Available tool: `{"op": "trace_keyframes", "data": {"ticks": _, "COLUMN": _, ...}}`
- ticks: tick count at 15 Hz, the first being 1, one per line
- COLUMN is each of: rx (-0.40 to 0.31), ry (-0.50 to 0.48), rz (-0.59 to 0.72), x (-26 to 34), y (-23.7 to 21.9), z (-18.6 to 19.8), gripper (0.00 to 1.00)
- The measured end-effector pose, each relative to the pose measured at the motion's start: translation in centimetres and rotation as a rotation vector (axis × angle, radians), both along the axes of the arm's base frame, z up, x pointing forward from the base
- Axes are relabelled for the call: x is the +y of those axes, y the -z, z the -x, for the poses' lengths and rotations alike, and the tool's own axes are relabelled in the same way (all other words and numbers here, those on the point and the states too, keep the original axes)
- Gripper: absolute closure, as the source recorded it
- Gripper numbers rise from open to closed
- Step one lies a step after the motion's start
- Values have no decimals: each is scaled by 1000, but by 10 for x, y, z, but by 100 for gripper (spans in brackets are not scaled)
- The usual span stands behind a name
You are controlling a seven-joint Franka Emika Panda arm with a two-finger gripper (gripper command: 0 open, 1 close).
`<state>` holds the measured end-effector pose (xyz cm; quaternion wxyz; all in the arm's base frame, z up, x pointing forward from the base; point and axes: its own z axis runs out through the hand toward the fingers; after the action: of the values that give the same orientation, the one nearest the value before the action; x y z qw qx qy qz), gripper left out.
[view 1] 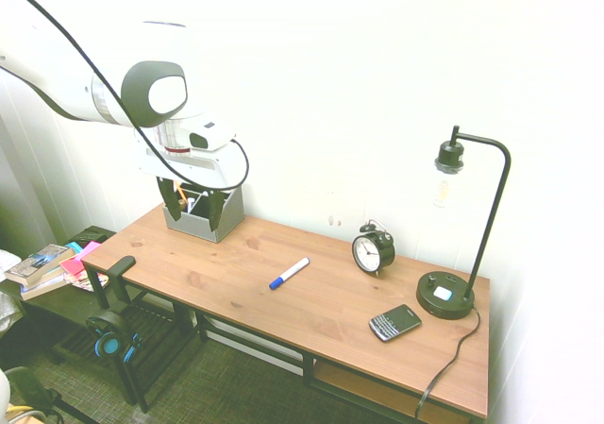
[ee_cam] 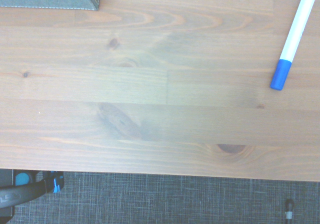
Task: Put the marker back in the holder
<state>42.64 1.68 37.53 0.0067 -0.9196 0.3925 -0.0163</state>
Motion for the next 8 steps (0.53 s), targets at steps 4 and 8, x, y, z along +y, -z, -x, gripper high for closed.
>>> {"op": "trace_keyframes", "data": {"ticks": 4, "rx": -12, "ry": 19, "rz": 2, "x": 0, "y": 2, "z": -2, "gripper": 0}}
{"op": "trace_keyframes", "data": {"ticks": 8, "rx": -25, "ry": 14, "rz": -3, "x": -18, "y": 13, "z": -19, "gripper": 0}}
